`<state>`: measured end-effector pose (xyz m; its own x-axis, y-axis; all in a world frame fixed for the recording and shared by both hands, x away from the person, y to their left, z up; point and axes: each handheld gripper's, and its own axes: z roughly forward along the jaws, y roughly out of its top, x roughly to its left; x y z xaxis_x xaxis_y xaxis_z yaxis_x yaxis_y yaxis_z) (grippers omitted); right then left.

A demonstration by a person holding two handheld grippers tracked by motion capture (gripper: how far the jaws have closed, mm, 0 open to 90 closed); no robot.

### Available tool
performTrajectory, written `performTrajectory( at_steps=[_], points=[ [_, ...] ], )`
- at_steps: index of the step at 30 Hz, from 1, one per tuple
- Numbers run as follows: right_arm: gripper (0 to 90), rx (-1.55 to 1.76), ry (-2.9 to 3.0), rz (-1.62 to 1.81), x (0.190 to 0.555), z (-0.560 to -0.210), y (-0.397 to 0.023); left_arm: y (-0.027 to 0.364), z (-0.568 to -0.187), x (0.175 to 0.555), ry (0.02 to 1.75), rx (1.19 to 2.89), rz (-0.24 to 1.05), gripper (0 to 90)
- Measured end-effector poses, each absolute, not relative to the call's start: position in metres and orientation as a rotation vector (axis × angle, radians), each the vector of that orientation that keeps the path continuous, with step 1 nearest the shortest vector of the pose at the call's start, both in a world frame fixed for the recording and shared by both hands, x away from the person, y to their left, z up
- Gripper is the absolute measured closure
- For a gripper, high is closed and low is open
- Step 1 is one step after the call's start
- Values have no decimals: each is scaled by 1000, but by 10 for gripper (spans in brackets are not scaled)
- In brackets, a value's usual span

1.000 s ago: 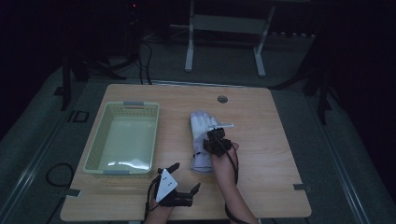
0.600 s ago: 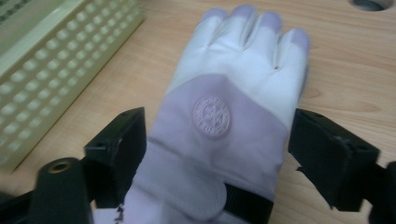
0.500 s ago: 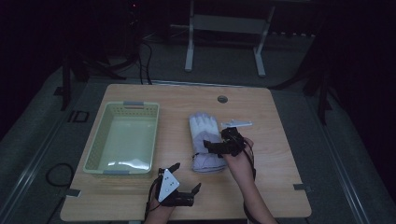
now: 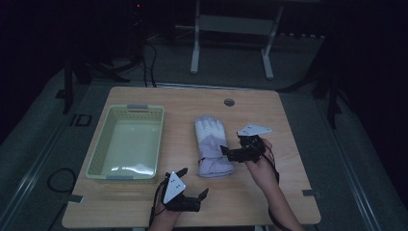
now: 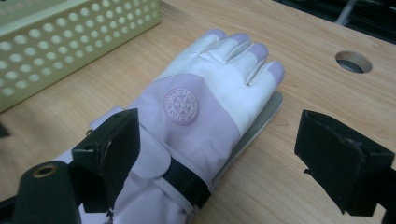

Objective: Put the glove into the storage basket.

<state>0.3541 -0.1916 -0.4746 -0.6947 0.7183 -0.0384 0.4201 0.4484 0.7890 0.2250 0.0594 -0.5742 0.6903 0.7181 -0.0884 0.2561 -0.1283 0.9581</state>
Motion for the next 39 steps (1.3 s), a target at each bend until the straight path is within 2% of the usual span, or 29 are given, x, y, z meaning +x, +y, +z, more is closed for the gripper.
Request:
performTrajectory(
  at_steps=[4,7,9,11,19,22,26,28,30,31,35,37,39],
  points=[
    [148,986,2307,1114,357,-474,-202,49,-571,228,793,1749,494,12],
    [144,1038,2346,1084,360,-476,-207,46,-561,229,819,1702,477,12],
    [144,1005,2357,1061,360,-478,-208,43,-552,230,816,1712,508,12],
    [141,978,2358,1076,361,-479,-210,41,-544,236,815,1737,478,12],
    [135,1020,2356,1099,374,-477,-211,32,-518,281,884,1882,370,12],
    [112,1082,2333,1102,381,-477,-207,33,-509,296,932,1879,349,12],
    [103,1119,2353,1130,388,-481,-198,36,-502,311,975,1862,389,21],
    [214,1134,2357,1116,390,-485,-194,37,-500,317,990,1861,428,120],
    [414,1185,2334,1088,392,-489,-192,36,-500,323,1012,1860,436,138],
    [441,1196,2328,1096,392,-491,-191,36,-501,327,1028,1871,421,152],
    [469,1241,2316,1119,392,-502,-189,34,-514,338,1115,1903,400,163],
    [435,1248,2334,1097,391,-506,-188,33,-523,341,1132,1942,417,201],
    [437,1281,2361,1071,390,-514,-187,31,-530,343,1144,1986,416,202]
  ],
)
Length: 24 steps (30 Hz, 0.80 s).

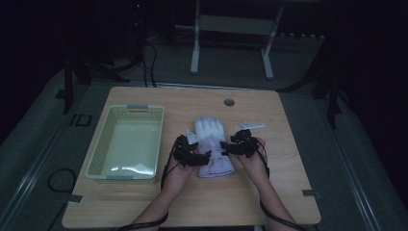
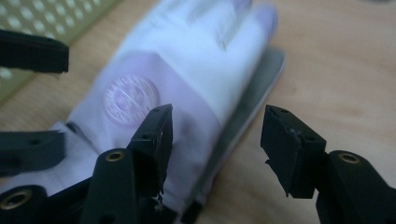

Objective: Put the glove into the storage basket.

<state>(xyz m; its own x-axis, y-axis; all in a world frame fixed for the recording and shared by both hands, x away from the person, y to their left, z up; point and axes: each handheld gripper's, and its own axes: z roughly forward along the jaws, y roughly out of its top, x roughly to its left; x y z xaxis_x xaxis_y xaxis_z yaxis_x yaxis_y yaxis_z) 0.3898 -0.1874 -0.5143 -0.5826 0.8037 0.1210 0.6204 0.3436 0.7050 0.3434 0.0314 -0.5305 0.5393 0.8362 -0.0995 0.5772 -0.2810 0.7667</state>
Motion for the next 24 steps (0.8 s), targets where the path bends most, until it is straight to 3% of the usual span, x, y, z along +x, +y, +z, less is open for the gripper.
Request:
performTrajectory(
  at_steps=[8,12,14,15,17,19,24],
  points=[
    [432,1447,2444,1041,394,-542,-190,37,-552,356,1226,1963,203,186],
    [550,1493,2499,1093,399,-547,-192,39,-556,363,1209,1973,113,224],
    [602,1475,2511,1111,399,-548,-191,38,-556,365,1198,1978,80,267],
    [630,1470,2511,1123,398,-549,-190,38,-557,367,1187,1972,42,343],
    [644,1480,2508,1129,398,-550,-191,38,-559,368,1178,1959,13,352],
    [671,1474,2507,1129,397,-550,-190,40,-560,370,1174,1941,-36,418],
    [758,1475,2476,1103,393,-547,-185,38,-557,371,1167,1946,-44,575]
  ],
)
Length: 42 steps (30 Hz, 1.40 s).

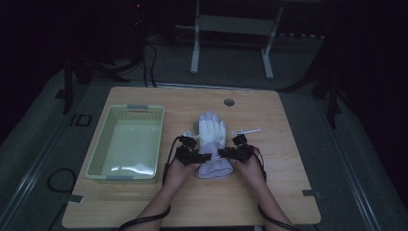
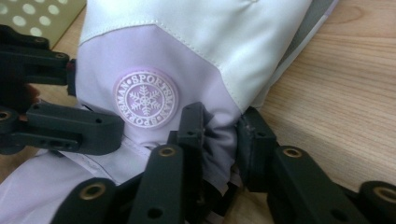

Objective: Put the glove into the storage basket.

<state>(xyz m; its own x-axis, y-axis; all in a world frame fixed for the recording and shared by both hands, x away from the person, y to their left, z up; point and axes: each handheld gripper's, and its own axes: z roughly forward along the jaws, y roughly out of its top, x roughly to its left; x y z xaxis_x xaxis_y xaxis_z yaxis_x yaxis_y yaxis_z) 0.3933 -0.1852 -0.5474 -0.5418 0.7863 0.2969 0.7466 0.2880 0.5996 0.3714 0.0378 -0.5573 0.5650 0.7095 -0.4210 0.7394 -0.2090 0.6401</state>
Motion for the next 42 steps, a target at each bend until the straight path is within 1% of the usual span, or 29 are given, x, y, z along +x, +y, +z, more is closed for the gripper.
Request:
performTrajectory(
  at_steps=[4,11,14,28,42],
  points=[
    [787,1480,2439,1131,390,-547,-185,40,-554,371,1168,1934,-46,670],
    [807,1438,2409,1138,384,-541,-184,41,-542,369,1132,1950,-55,722],
    [810,1420,2393,1163,381,-532,-184,42,-533,367,1121,1946,-28,765],
    [812,1348,2321,1253,367,-491,-180,53,-489,359,1057,1944,15,771],
    [812,1292,2301,1303,362,-451,-156,80,-448,350,1036,1934,76,772]
  ],
)
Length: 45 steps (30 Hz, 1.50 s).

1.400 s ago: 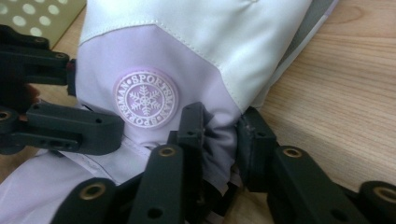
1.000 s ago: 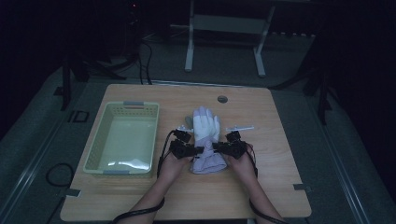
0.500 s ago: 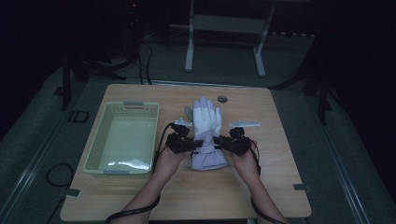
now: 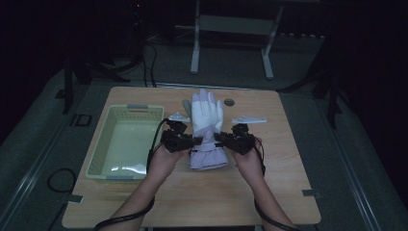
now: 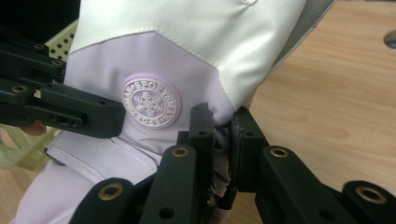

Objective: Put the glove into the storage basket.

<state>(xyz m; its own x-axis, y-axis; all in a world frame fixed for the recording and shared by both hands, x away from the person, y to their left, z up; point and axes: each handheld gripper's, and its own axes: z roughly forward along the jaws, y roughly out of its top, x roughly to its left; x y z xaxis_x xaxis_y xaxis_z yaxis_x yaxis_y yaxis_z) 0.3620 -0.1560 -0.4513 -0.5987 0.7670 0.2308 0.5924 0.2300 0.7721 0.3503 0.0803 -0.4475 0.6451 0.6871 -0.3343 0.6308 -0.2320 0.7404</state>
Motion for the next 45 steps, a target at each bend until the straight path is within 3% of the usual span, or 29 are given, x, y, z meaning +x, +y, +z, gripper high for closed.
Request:
performTrajectory(
  at_steps=[35,45],
  points=[
    [812,1151,2391,1342,367,-422,-53,176,-417,329,1114,1904,180,771],
    [812,1112,2438,1345,366,-419,0,227,-410,317,1170,1906,226,771]
  ],
)
